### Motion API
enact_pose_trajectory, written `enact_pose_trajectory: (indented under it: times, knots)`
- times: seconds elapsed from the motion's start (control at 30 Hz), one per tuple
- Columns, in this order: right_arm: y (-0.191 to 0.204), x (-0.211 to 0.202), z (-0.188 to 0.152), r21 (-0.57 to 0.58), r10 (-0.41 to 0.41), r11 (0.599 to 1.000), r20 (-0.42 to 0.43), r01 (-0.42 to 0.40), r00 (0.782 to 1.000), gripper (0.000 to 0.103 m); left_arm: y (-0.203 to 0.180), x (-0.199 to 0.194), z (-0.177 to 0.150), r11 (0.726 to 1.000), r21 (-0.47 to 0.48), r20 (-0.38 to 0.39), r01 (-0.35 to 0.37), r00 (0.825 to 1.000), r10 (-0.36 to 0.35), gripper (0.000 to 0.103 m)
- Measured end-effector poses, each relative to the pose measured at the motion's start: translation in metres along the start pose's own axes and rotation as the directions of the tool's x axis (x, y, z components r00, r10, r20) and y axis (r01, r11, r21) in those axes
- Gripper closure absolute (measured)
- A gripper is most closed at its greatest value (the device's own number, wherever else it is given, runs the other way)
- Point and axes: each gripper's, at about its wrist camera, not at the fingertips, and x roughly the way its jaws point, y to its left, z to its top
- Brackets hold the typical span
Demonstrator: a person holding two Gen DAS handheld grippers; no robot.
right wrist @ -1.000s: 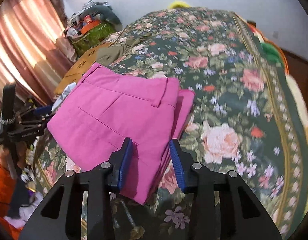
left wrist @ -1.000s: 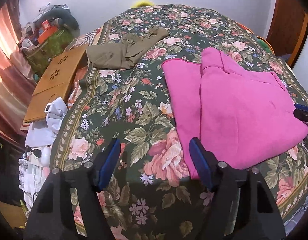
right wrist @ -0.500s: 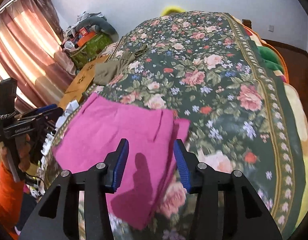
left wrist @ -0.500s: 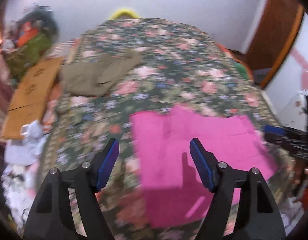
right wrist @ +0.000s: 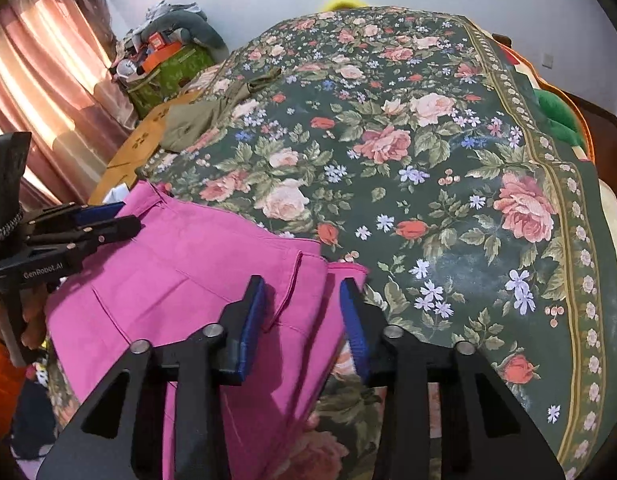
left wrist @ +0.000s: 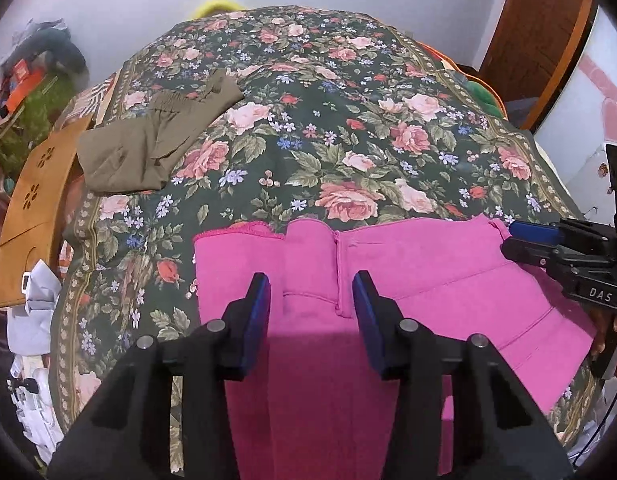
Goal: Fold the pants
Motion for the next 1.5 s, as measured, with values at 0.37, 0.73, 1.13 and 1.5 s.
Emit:
enact_pose_trajectory:
  times: [0.37,0.73,1.13,1.5]
  knots:
    - [0.004,-0.012,0.005,-0.047,-0.052,0.998,0.009,0.052,0.999,0.062,0.008,-0.025,0.003,0.999,-0.038,0.054,-0.039,0.998,0.041,0.049]
    - [0.016,-0.049,0.0,0.011,0.003,1.0,0.087,-0.004,0.996,0.019,0.031,-0.063,-0.009,0.995,-0.088,0.135,-0.039,0.99,0.05,0.017]
    - [0.0,-0.012,-0.026,0.175,0.141,0.976,-0.058,-0.129,0.988,0.016,0.05,-0.011,-0.037,0.935,-0.302,-0.025,0.186,0.979,-0.203,0.012]
    - [-0.004,0.001,-0.021,0.231,0.211,0.953,-0.048,-0.195,0.976,0.027,0.034,-0.007,-0.022,0.927,-0.255,-0.028,0.276,0.956,-0.292,0.042]
